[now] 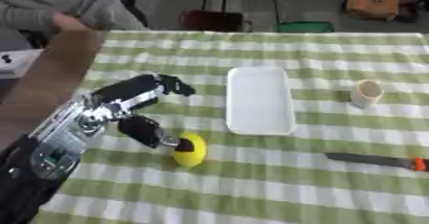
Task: Pick up objects on the table and place them in the box.
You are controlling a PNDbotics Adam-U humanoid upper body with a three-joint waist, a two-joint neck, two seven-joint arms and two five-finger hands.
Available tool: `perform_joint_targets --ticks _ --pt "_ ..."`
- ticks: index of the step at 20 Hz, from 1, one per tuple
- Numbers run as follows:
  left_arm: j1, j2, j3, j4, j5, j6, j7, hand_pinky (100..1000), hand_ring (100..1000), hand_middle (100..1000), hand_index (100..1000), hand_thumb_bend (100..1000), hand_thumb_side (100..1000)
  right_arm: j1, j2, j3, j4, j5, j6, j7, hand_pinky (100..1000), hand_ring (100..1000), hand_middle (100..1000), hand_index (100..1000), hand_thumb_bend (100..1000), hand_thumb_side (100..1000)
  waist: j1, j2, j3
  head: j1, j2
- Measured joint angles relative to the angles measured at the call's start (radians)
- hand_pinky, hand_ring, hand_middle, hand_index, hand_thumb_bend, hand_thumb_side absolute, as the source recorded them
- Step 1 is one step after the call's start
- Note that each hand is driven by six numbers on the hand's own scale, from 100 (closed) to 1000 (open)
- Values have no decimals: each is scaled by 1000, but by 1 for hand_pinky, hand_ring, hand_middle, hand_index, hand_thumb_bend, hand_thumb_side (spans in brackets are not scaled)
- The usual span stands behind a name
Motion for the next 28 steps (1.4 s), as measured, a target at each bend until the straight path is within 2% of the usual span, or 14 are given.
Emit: perform_joint_targets --ticks 8,18,19,22,23,26,27,28 --pt "-15 -38 -51 41 -191 -30 -30 842 850 781 893 821 606 -6 0 5 0 -1 -1 2 627 641 721 830 457 730 0 -5 -6 0 0" --pt "-15 -49 -58 88 -249 -37 -31 834 841 764 880 789 570 -7 0 5 0 -1 0 3 627 641 721 830 455 730 0 -6 -6 0 0" --pt "-16 -52 -58 93 -251 -38 -31 829 835 748 857 749 542 -7 0 5 0 -1 0 3 627 641 721 830 454 730 -1 -6 -6 0 0" --pt "-22 -63 -61 115 -253 -39 -24 823 829 739 845 716 522 -7 0 5 0 -1 0 3 627 641 721 830 454 730 -2 -6 -7 0 0" --pt "-23 -65 -63 121 -252 -39 -20 803 807 669 789 609 454 -7 0 5 0 -1 0 3 627 640 721 830 453 730 -3 -6 -7 0 0" --pt "-24 -78 -64 147 -239 -33 3 796 799 654 770 562 433 -7 0 5 0 -1 0 3 627 640 721 830 451 731 -4 -6 -7 0 0" --pt "-24 -82 -64 155 -233 -31 13 782 787 628 738 484 403 -7 0 5 0 -1 0 3 627 640 721 830 452 731 -5 -6 -7 0 0" --pt "-24 -86 -64 164 -224 -30 22 782 787 628 738 484 403 -7 0 5 0 -2 0 3 627 640 721 830 452 731 -5 -6 -7 0 0"
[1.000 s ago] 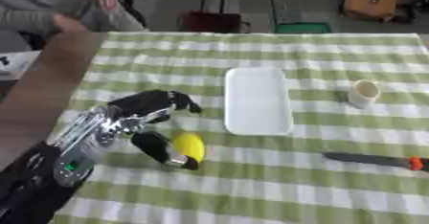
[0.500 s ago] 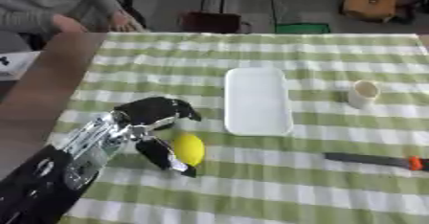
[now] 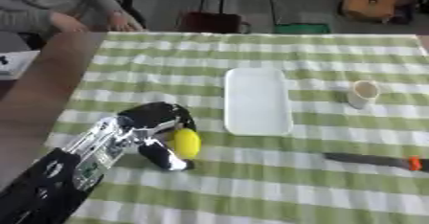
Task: Pick up objects on the table and place them in the box.
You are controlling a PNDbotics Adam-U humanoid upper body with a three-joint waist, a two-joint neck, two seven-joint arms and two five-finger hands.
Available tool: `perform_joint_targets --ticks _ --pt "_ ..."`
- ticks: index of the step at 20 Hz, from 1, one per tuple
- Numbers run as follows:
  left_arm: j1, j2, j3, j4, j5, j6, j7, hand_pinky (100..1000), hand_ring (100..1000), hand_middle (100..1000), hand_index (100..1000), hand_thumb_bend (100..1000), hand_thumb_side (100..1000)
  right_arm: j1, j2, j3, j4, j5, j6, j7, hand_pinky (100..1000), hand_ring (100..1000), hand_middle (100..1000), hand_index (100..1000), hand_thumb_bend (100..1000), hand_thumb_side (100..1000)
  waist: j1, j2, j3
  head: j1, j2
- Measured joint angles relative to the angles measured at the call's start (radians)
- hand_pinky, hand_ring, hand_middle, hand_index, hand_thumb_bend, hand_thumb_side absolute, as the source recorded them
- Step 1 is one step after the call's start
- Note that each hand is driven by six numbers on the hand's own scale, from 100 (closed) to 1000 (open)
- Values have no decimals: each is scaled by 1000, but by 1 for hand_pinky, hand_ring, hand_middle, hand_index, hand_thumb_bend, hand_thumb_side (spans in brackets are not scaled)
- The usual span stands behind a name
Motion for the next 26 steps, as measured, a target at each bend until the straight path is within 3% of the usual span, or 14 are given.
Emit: perform_joint_targets --ticks 2,3,14,16,17,20,21,26 --pt "0 -9 0 15 21 3 19 776 781 619 724 446 386 0 0 0 0 -1 0 0 627 640 721 830 451 731 -1 0 0 0 0" --pt "0 -13 0 22 30 4 27 764 773 601 695 374 365 0 0 0 0 -1 0 0 626 639 719 829 450 731 -1 0 0 0 0" --pt "-6 -31 15 45 161 32 33 728 731 568 676 270 314 0 0 0 0 -3 0 0 626 638 719 829 451 731 -2 0 1 0 0" --pt "-6 -30 22 39 169 45 26 700 712 575 686 288 319 0 0 0 0 -3 0 0 626 638 719 829 452 731 -2 0 1 0 0" --pt "-5 -30 26 35 170 52 22 719 736 608 718 361 357 0 0 0 0 -3 0 0 626 638 719 829 452 731 -2 0 1 0 0" --pt "-2 -26 35 15 152 67 -3 729 745 622 730 380 368 0 0 0 0 -3 0 0 626 638 719 829 452 730 -2 0 1 0 0" --pt "0 -22 38 7 141 70 -13 767 781 694 785 471 420 0 0 0 0 -3 0 0 626 638 719 829 451 729 -2 0 1 0 0" --pt "3 1 56 -34 21 63 -126 733 743 717 795 485 420 0 0 0 0 -3 0 0 626 638 719 829 452 731 -1 0 2 0 0"
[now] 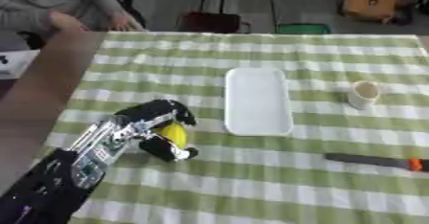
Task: Pick up objects on the table and place them in the box.
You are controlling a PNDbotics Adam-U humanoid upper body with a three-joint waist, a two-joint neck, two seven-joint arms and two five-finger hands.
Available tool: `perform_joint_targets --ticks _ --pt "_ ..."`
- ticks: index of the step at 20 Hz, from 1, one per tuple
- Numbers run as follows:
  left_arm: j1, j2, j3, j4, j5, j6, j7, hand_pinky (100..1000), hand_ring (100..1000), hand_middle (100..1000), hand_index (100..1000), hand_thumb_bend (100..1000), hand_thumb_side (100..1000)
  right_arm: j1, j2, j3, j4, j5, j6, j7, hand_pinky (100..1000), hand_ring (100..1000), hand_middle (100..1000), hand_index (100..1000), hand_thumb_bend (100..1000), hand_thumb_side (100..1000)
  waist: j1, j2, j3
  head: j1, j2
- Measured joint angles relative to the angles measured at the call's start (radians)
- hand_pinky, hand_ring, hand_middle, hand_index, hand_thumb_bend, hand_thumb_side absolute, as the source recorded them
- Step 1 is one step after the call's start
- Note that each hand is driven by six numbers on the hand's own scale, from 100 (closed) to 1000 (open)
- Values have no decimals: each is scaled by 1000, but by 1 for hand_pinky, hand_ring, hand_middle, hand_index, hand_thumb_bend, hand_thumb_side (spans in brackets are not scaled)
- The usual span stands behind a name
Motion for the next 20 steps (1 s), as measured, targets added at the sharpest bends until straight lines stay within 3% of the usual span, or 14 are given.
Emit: perform_joint_targets --ticks 2,3,5,6,7,8,13,15,16,19,20 --pt "2 5 1 -12 -31 -9 -47 716 729 715 791 477 415 0 0 0 0 0 0 0 626 637 719 829 452 731 0 0 0 0 0" --pt "4 5 2 -16 -40 -12 -65 612 657 693 766 427 385 0 0 0 0 0 0 0 626 637 719 829 452 731 0 0 0 0 0" --pt "7 5 4 -19 -54 -14 -88 587 641 686 760 413 378 0 0 0 0 0 0 0 626 637 719 829 451 731 0 0 0 0 0" --pt "7 5 6 -19 -58 -13 -94 456 595 673 738 370 354 0 0 0 0 0 0 0 626 637 719 829 452 731 0 0 0 0 0" --pt "7 5 7 -19 -61 -11 -97 456 595 673 738 370 354 0 0 0 0 0 0 0 626 637 719 829 452 731 0 0 0 0 0" --pt "7 5 7 -17 -63 -10 -98 372 556 668 732 348 340 0 0 0 0 0 0 0 626 637 719 829 452 731 0 0 0 0 0" --pt "7 5 7 -8 -64 -3 -93 262 526 660 727 277 305 0 0 0 0 0 0 0 626 637 719 829 452 731 0 0 0 0 0" --pt "7 5 7 -6 -63 2 -88 213 509 655 725 233 281 0 0 0 0 0 0 0 626 637 719 829 452 731 0 0 0 -1 0" --pt "7 5 7 -3 -63 3 -85 123 474 642 710 145 229 0 0 0 0 0 0 0 626 637 719 829 451 731 0 0 0 -1 0" --pt "7 5 8 -3 -61 6 -81 162 485 654 723 198 253 0 0 0 0 0 0 0 626 637 719 829 451 731 0 -1 1 -1 0" --pt "6 7 10 -4 -61 5 -82 236 522 679 746 277 308 0 0 0 0 0 0 0 626 637 718 829 451 731 0 -2 1 -2 0"
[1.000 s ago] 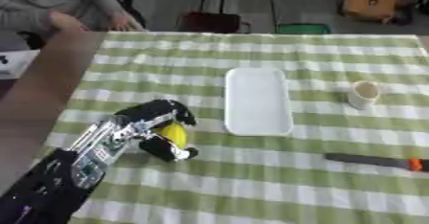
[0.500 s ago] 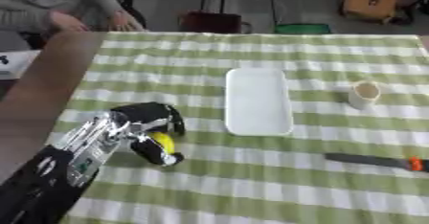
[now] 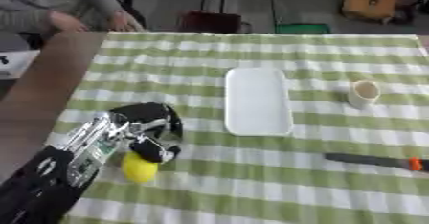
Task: Pick up objects on the table and place them in the box.
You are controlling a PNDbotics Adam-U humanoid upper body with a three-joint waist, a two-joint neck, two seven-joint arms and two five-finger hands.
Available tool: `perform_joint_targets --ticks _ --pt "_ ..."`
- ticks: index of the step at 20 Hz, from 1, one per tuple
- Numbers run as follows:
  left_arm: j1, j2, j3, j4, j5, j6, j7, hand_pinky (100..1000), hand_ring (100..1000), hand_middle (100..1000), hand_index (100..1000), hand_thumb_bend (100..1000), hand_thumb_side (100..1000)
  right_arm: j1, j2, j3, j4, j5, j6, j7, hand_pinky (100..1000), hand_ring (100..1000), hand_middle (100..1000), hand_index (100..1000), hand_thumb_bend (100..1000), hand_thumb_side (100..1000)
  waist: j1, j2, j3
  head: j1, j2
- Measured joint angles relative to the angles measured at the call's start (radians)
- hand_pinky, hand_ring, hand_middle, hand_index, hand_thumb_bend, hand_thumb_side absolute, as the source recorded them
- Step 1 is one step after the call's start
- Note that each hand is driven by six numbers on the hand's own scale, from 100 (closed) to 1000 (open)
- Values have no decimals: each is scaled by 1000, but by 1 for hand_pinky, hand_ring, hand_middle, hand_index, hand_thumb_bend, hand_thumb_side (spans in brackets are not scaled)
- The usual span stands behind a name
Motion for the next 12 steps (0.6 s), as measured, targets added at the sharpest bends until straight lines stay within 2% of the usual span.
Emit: perform_joint_targets --ticks 3,4,5,6,7,8,9,10,12 --pt "0 7 10 -8 0 -6 -19 251 529 683 749 290 317 0 0 0 0 0 0 0 626 637 718 829 451 731 0 -4 1 0 0" --pt "0 7 12 -12 0 -8 -26 474 678 743 788 499 445 0 0 0 0 0 0 0 626 637 718 829 451 731 0 -4 1 0 0" --pt "1 7 18 -19 0 -12 -33 474 678 743 788 499 445 0 0 0 0 0 0 0 626 637 718 829 451 731 0 -4 2 -1 0" --pt "3 8 25 -30 -1 -17 -40 523 711 760 798 560 481 0 0 0 0 0 0 0 626 637 718 829 450 732 0 -4 2 -1 0" --pt "8 11 34 -44 -2 -21 -46 523 711 760 798 560 481 0 0 0 0 0 0 0 626 637 718 829 450 732 0 -4 3 -2 0" --pt "14 15 42 -56 -2 -24 -51 583 742 777 808 624 534 0 0 0 0 0 0 -1 626 637 718 829 450 731 0 -4 4 -3 0" --pt "21 19 53 -73 -4 -26 -52 583 742 777 808 624 534 0 0 0 0 0 0 -1 626 637 718 829 450 731 0 -4 4 -4 0" --pt "30 23 64 -92 -6 -26 -52 602 751 781 813 673 560 0 0 0 0 0 0 -1 626 637 718 828 451 732 0 -4 4 -4 0" --pt "53 34 87 -131 -13 -23 -48 612 759 785 814 683 564 0 0 0 0 0 0 -2 626 637 718 829 455 736 2 -4 5 -6 0"
